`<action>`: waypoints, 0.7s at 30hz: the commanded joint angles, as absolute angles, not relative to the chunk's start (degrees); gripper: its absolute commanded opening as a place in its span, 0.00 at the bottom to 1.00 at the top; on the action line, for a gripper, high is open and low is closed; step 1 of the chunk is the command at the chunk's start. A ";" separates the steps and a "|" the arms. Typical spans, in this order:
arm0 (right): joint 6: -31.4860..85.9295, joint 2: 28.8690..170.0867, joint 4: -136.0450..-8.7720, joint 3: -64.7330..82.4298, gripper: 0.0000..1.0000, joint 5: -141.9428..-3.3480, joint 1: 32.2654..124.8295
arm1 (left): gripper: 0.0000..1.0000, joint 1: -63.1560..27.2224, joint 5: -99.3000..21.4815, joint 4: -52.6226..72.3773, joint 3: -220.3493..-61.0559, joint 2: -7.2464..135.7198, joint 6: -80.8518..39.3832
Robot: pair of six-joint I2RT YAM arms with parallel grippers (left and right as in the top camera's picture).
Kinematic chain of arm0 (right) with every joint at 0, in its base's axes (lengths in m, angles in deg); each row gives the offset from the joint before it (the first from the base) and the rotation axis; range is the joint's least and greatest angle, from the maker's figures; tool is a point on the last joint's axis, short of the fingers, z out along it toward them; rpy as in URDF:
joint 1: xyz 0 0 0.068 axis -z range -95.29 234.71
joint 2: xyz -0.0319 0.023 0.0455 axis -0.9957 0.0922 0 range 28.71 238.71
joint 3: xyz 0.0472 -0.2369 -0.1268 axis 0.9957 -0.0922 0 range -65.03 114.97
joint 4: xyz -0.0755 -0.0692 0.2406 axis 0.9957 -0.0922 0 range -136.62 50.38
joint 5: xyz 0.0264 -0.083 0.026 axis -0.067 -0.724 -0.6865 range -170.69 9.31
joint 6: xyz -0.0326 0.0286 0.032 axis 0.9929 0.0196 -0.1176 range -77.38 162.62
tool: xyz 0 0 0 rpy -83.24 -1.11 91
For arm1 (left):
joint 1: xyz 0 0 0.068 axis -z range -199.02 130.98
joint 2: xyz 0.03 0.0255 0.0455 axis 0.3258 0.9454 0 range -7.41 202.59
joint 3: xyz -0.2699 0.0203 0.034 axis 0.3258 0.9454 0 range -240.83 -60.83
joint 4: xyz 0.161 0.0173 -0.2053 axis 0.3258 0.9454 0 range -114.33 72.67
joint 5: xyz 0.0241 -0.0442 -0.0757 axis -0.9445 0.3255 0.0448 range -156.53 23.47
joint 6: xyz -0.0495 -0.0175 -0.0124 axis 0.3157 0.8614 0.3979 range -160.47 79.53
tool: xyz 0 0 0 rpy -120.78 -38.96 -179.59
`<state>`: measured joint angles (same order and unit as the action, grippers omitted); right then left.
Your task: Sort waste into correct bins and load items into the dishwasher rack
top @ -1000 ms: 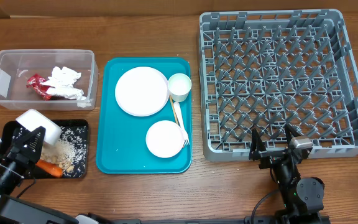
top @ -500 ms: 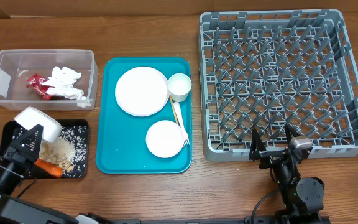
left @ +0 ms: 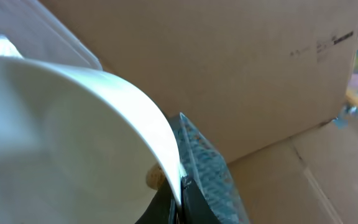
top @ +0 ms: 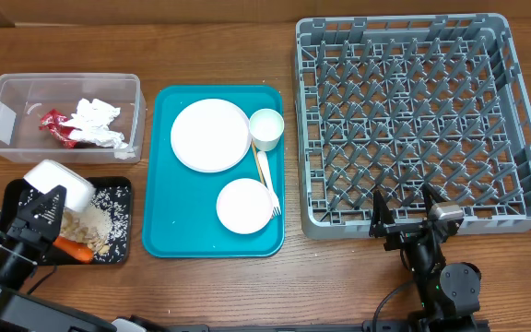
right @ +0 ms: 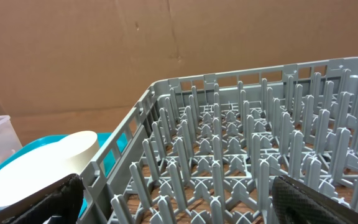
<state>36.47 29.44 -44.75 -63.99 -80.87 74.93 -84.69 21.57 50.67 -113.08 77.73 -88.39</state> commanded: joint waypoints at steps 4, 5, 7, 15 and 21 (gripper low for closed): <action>36.66 28.89 -44.44 -64.58 1.00 -80.57 75.15 | 0.05 -84.55 21.83 51.72 -112.77 77.60 -94.27; 36.66 28.89 -44.44 -64.58 1.00 -80.57 75.15 | 0.05 -84.58 21.44 51.44 -112.77 77.60 -94.80; 36.66 28.89 -44.44 -64.58 1.00 -80.57 75.15 | 0.05 -84.49 20.34 50.11 -112.77 77.60 -94.62; 36.66 28.89 -44.44 -64.58 1.00 -80.57 75.15 | 0.04 -83.85 20.08 50.63 -112.77 77.60 -94.40; 36.66 28.89 -44.44 -64.58 1.00 -80.57 75.15 | 0.04 -83.85 20.15 51.53 -113.10 77.54 -89.51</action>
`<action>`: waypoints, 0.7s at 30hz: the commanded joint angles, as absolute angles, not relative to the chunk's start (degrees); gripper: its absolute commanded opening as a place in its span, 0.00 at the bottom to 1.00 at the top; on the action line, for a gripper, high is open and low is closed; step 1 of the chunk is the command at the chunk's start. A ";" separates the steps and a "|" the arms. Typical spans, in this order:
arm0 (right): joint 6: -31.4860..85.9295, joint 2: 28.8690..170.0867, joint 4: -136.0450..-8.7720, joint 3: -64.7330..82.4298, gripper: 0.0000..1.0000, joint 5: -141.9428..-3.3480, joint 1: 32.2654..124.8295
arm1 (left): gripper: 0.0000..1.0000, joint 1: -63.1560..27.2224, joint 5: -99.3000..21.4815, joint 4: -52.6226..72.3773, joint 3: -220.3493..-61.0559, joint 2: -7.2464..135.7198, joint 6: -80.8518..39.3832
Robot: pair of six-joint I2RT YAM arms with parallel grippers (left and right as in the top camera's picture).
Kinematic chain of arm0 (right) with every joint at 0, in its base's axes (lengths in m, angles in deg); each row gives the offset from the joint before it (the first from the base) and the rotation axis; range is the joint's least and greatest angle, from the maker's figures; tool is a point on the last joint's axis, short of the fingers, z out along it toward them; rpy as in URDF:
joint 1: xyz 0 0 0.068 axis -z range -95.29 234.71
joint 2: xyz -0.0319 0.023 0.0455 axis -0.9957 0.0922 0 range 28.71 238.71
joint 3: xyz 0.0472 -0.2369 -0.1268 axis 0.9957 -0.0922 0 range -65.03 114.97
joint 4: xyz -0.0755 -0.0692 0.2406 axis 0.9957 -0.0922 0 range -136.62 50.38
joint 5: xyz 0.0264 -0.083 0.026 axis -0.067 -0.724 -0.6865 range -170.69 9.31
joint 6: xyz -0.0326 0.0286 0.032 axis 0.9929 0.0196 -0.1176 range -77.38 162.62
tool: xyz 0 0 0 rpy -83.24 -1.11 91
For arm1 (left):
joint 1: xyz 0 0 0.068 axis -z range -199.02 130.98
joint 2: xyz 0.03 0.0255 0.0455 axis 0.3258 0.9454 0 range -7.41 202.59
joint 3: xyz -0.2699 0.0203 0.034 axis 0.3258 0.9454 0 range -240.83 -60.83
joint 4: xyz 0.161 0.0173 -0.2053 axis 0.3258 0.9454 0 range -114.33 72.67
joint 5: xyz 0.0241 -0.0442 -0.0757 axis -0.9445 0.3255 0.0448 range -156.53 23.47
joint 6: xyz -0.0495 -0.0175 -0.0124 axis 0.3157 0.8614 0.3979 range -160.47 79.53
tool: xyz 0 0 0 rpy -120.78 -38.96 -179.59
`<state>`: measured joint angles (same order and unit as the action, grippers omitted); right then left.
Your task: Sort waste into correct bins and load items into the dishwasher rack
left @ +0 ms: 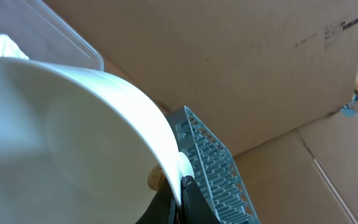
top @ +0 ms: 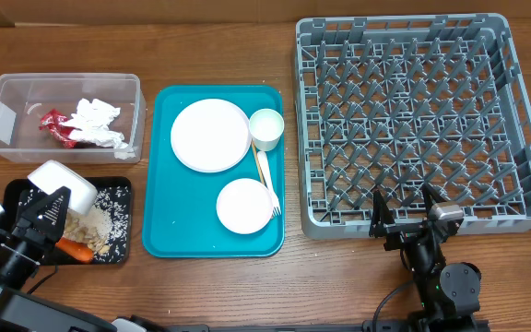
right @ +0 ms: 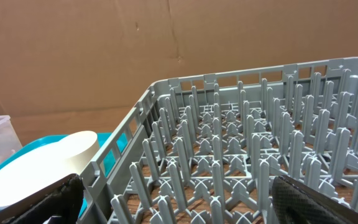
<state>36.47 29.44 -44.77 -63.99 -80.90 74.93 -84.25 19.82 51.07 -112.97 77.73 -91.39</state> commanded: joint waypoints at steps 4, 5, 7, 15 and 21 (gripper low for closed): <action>36.66 28.89 -44.44 -64.58 1.00 -80.57 75.15 | 0.04 -83.77 18.68 53.73 -115.72 77.54 -89.51; 36.66 28.89 -44.44 -64.58 1.00 -80.57 75.15 | 0.04 -83.42 17.81 54.80 -117.08 77.54 -89.51; 36.66 28.89 -44.44 -64.58 1.00 -80.57 75.15 | 0.04 -82.67 16.91 55.85 -118.74 77.54 -89.49; 36.66 28.89 -44.44 -64.58 1.00 -80.57 75.15 | 0.04 -73.98 10.62 59.55 -126.80 77.54 -87.04; 36.66 28.89 -44.44 -64.58 1.00 -80.57 75.15 | 0.04 -65.69 3.86 57.62 -129.86 77.54 -80.61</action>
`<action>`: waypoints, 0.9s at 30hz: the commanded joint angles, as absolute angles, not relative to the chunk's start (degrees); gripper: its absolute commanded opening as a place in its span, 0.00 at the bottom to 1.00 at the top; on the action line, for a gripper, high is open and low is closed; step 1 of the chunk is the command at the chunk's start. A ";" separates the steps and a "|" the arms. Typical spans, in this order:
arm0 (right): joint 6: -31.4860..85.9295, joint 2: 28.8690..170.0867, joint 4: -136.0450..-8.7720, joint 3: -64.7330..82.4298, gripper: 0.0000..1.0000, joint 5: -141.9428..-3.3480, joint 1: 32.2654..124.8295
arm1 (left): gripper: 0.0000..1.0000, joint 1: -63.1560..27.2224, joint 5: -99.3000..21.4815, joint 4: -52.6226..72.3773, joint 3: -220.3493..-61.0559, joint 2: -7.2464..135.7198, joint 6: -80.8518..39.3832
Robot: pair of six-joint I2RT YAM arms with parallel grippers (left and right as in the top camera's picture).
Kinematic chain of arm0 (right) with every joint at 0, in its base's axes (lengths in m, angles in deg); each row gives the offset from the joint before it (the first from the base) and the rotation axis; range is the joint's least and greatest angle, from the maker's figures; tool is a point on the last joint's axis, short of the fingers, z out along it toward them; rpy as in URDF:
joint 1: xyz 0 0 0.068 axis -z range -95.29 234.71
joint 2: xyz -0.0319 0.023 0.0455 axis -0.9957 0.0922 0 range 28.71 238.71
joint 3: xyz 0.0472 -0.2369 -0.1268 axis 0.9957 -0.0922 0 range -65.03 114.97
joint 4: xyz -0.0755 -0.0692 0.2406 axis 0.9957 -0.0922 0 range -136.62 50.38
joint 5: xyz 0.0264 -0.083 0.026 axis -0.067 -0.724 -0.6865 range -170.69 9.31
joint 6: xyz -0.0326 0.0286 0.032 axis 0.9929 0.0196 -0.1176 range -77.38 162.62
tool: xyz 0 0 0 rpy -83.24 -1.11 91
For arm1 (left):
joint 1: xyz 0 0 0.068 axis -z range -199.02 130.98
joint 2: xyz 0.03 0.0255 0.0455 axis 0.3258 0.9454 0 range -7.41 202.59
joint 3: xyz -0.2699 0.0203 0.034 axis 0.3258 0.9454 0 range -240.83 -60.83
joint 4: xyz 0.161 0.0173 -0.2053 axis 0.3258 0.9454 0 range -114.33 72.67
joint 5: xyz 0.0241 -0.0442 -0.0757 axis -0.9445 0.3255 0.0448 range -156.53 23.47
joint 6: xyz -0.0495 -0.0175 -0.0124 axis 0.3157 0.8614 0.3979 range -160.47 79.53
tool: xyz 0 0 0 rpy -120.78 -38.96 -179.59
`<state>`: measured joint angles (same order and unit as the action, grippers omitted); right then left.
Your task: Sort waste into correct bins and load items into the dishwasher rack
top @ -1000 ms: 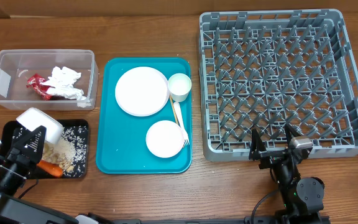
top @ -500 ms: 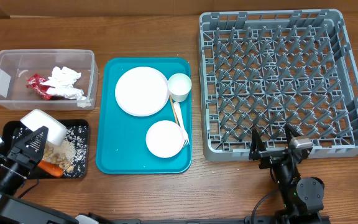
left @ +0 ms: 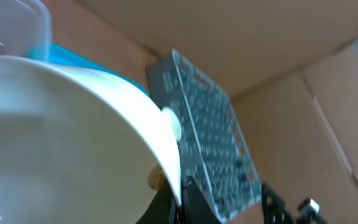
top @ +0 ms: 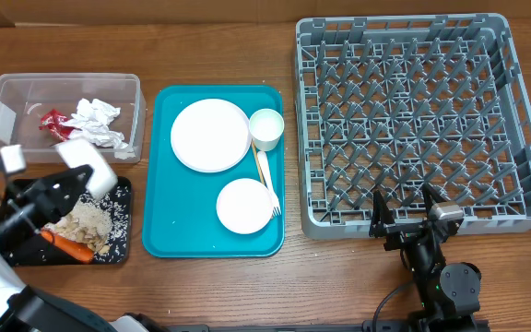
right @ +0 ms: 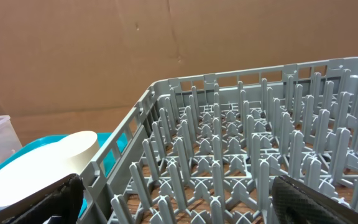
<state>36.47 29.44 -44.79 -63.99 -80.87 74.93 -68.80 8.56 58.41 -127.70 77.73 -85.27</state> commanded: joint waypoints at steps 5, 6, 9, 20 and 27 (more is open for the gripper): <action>36.66 28.89 -44.44 -64.58 1.00 -80.57 75.15 | 0.04 -58.83 -2.23 51.33 -130.82 77.54 -70.51; 36.66 28.89 -44.44 -64.58 1.00 -80.57 75.15 | 0.04 -57.15 -3.89 49.58 -130.87 77.49 -68.00; 36.66 28.89 -44.44 -64.58 1.00 -80.57 75.15 | 0.04 -51.81 -8.92 44.97 -130.87 77.19 -61.38; 36.66 28.89 -44.44 -64.58 1.00 -80.57 75.15 | 0.04 -32.21 -26.19 34.17 -130.87 76.82 -44.90; 36.66 28.89 -44.44 -64.58 1.00 -80.57 75.15 | 0.04 -20.99 -39.61 32.90 -130.85 76.84 -38.84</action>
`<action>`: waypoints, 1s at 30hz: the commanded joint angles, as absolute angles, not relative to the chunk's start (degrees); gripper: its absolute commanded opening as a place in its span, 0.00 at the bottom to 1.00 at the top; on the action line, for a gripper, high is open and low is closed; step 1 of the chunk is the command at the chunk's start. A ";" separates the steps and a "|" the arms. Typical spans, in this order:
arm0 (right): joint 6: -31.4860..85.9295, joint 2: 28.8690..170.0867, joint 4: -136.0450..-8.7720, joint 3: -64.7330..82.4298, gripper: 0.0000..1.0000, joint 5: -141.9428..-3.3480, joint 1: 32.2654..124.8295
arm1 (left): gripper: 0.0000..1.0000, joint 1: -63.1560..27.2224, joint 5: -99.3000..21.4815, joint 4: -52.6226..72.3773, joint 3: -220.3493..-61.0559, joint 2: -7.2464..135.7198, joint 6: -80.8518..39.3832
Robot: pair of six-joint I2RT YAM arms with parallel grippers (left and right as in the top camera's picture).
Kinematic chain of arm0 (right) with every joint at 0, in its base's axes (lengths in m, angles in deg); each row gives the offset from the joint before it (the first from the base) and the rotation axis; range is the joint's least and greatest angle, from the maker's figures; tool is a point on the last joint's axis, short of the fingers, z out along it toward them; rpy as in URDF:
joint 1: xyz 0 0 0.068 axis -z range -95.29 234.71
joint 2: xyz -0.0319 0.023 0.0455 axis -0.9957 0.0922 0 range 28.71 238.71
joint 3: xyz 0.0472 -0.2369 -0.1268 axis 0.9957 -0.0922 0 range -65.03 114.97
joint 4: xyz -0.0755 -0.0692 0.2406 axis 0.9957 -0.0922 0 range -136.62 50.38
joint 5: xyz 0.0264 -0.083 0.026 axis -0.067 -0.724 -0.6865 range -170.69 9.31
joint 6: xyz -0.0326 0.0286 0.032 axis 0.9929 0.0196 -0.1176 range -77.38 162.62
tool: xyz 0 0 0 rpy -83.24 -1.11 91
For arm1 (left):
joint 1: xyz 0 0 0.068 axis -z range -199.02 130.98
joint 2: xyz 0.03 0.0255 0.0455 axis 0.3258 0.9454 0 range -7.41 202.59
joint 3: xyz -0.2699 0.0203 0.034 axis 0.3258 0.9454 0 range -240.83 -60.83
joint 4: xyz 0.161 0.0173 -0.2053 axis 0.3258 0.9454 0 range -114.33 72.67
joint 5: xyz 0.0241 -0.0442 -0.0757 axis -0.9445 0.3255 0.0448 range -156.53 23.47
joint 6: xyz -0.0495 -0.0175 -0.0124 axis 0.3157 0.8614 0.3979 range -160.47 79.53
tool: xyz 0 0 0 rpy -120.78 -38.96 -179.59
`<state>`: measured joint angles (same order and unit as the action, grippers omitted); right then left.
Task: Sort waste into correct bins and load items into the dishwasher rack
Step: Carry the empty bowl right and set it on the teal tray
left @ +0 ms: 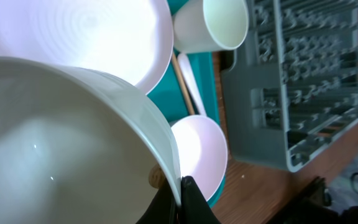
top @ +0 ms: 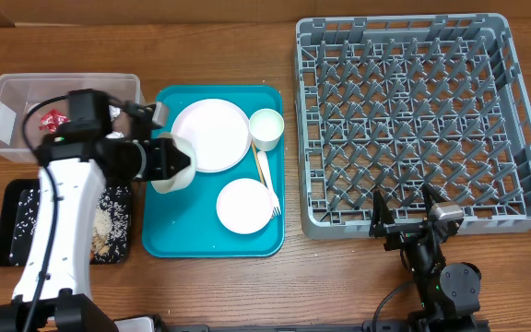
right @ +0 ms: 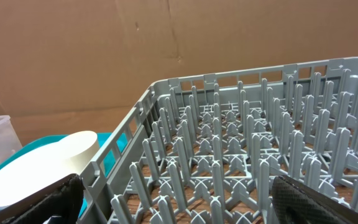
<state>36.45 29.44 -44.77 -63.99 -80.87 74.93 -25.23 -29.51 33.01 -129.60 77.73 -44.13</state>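
Note:
My left gripper (top: 167,162) is shut on the rim of a white bowl (top: 175,168), which it holds over the left part of the teal tray (top: 182,242). In the left wrist view the bowl (left: 61,143) fills the left side, with a tan crumb by the pinched rim (left: 180,185). On the tray lie a large plate (top: 210,136), a cup (top: 265,127), a small plate (top: 242,206) and a fork (top: 267,181). The grey dishwasher rack (top: 422,120) stands to the right. My right gripper (top: 402,218) is open at the rack's front edge, its fingers (right: 61,199) spread wide.
A clear bin (top: 7,138) at the back left holds a red wrapper (top: 52,120) and crumpled tissue. A black tray (top: 17,231) with rice and food scraps sits in front of it, partly under my left arm. Cardboard walls stand behind the table.
My left gripper and the bowl were over the black tray's back right corner. Now they are to the right, over the left part of the teal tray. The right arm has not moved.
The left gripper held the white bowl over the black scrap tray at the first two moments. Then the bowl was at the tray's back right corner by the clear bin. Now it hangs over the teal tray. The right gripper stayed open by the rack throughout.

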 commanded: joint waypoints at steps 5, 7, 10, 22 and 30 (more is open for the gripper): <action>36.66 28.89 -44.44 -64.58 1.00 -80.57 75.15 | 0.04 -13.74 -50.56 34.11 -130.85 76.84 -35.00; 36.66 28.89 -44.44 -64.58 1.00 -80.57 75.15 | 0.04 -11.46 -52.61 34.39 -130.78 76.84 -34.36; 36.66 28.89 -44.44 -64.58 1.00 -80.57 75.15 | 0.04 -8.40 -56.35 35.31 -130.65 76.86 -32.74; 36.66 28.89 -44.44 -64.58 1.00 -80.57 75.15 | 0.04 -2.57 -60.13 33.60 -124.29 76.92 -30.91; 36.66 28.89 -44.44 -64.58 1.00 -80.57 75.15 | 0.04 -2.46 -59.04 27.48 -116.46 76.92 -30.10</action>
